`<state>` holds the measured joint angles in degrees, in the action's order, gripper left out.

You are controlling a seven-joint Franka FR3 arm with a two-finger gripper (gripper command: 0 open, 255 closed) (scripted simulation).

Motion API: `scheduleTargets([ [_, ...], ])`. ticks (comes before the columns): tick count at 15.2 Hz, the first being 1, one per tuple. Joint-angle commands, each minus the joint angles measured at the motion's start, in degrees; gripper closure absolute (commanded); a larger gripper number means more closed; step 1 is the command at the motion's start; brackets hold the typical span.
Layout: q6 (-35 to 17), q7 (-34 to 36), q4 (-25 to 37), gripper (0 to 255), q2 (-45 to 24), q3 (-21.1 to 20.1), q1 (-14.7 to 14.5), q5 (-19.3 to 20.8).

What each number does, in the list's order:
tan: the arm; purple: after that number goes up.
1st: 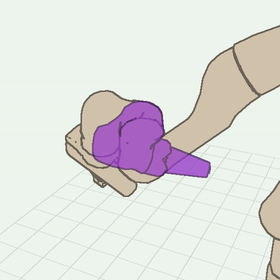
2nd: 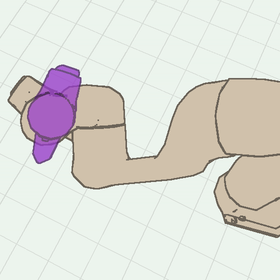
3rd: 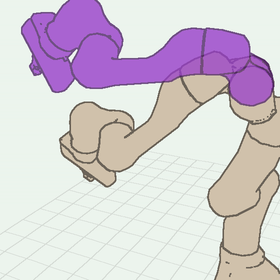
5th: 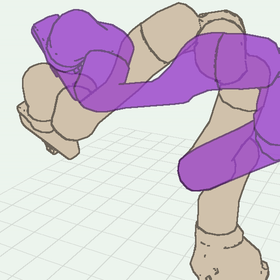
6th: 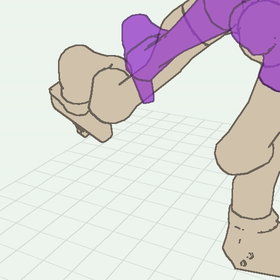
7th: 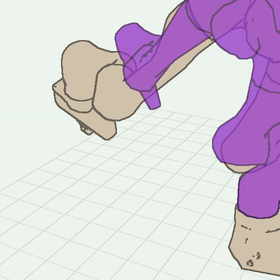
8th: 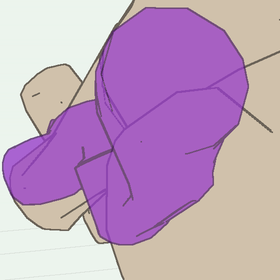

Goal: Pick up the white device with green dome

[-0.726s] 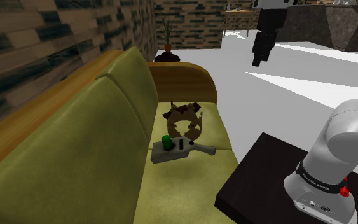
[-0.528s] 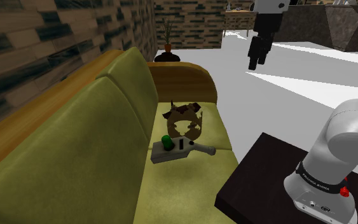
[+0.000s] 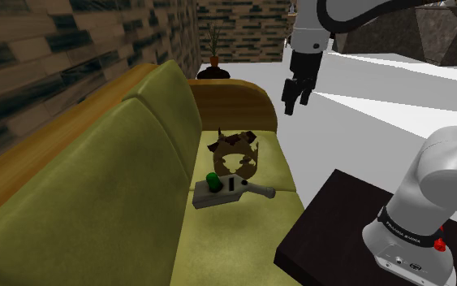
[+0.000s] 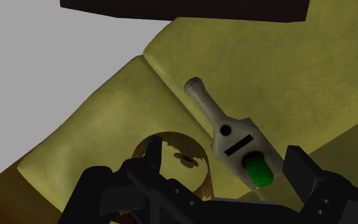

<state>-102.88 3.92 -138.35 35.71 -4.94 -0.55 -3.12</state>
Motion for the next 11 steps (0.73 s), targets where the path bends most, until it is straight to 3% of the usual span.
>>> scheduleTargets([
  [1, -3.92, 2.13, -1.01, 0, -2.36, -1.73, -0.21, -0.13],
  [11, -21.72, 14.81, 0.7, 0, -20.58, -10.33, 0.1, 3.71],
])
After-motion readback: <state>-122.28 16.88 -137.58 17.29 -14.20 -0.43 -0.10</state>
